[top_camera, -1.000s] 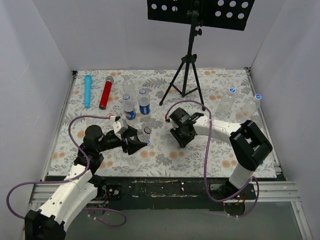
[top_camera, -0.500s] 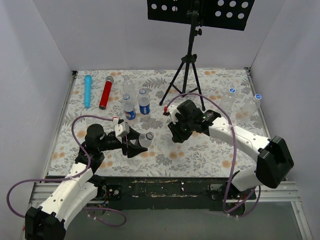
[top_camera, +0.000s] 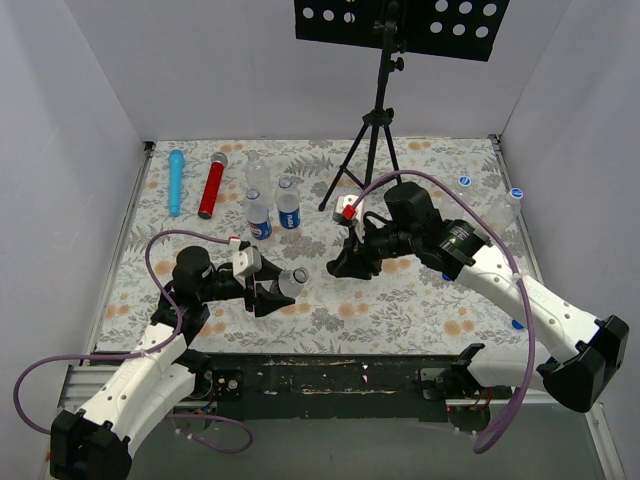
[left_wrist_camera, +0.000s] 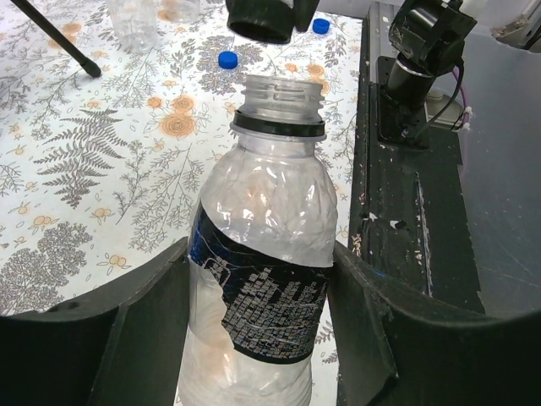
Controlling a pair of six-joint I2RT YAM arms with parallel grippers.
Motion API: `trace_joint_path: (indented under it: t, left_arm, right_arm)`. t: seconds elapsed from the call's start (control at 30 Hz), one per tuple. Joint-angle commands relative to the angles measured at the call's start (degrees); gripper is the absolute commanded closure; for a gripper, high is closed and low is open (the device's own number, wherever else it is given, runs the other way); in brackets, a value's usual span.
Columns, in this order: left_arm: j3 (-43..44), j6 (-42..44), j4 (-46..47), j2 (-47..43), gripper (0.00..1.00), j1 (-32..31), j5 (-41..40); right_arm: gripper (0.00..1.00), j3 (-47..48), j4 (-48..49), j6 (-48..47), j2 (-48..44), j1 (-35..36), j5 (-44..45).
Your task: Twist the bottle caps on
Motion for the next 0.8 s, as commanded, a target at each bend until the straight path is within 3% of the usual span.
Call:
trace_joint_path:
  t: [0.0,0.77]
  left_arm:
    - [2.66,2.02,-1.55,0.2,0.64,-0.43,0.35]
    - [3.37,2.46,-2.6,0.91,0.68,-1.4,2.1]
  right_arm:
    - [0.79,4.1,3.18,-3.44,-0.05,0.73,-7.84]
    - [0.8,10.69,0.73,-6.95,7.6,6.71,-7.32]
